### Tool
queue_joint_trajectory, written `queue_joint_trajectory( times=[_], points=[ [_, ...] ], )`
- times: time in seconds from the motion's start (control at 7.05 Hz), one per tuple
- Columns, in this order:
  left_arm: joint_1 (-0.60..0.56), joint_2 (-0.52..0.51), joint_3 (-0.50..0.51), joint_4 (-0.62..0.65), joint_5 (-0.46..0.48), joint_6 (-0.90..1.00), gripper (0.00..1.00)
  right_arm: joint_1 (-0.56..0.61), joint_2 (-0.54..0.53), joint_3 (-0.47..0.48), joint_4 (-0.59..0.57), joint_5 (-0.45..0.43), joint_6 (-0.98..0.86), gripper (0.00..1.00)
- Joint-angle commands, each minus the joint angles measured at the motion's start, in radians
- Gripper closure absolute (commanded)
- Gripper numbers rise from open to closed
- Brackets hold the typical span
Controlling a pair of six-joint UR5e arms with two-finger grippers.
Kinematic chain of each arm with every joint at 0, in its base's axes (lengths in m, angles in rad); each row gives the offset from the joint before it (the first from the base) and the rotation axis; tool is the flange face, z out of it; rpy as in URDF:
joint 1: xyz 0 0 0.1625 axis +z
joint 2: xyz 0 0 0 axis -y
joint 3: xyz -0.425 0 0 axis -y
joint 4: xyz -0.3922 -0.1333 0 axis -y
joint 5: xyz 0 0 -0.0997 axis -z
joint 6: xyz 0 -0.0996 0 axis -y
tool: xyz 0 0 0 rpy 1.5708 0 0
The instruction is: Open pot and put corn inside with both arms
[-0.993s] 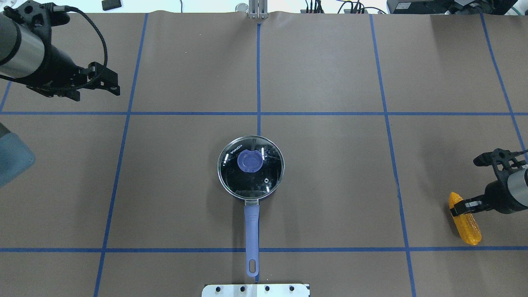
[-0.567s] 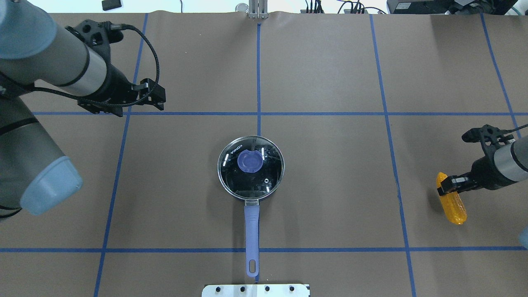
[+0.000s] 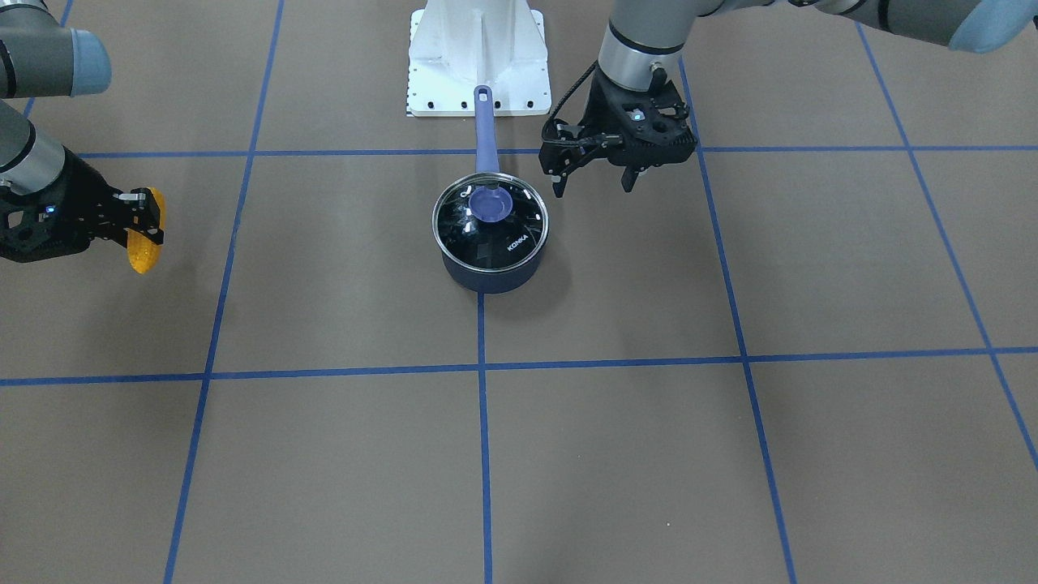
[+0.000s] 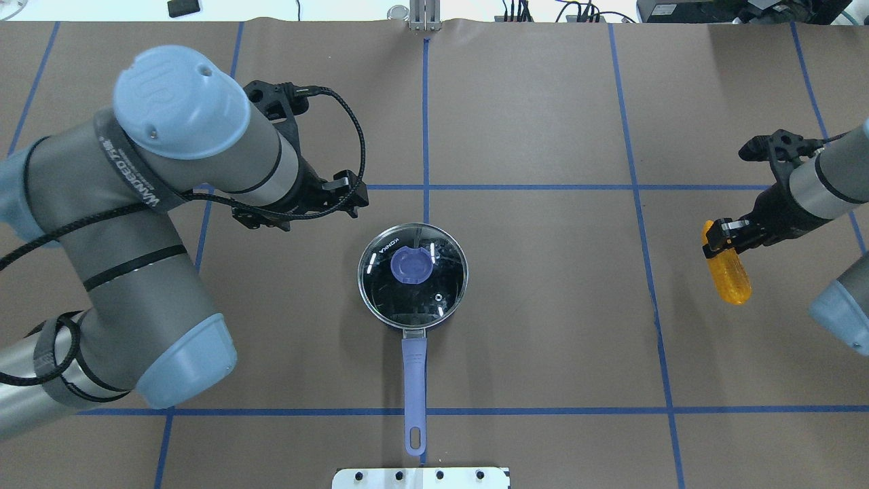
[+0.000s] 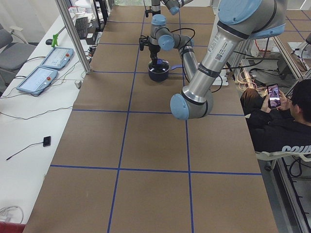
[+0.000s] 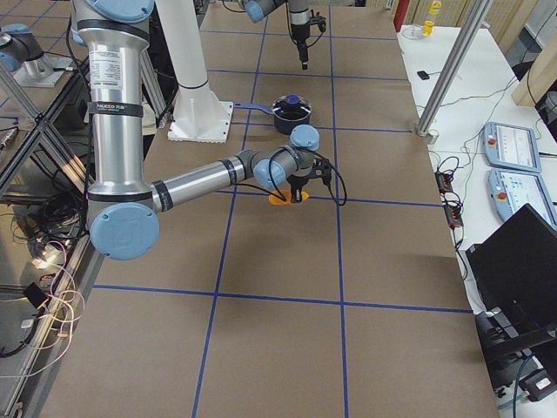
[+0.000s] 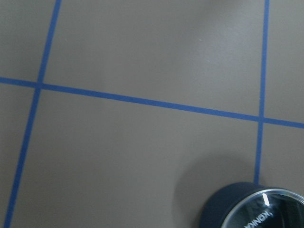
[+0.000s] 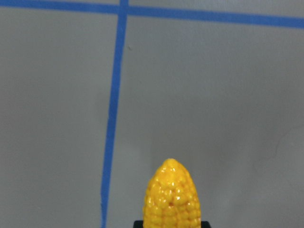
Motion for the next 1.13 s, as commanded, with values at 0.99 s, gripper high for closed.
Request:
queue_joint_trajectory(
  times=[0.99],
  points=[
    [0.107,-0.19,0.295,-0.069,0.034,-0.008,0.02,0.037,0.13,-0.005,-0.131,0.041,-0.006,0.7]
  ],
)
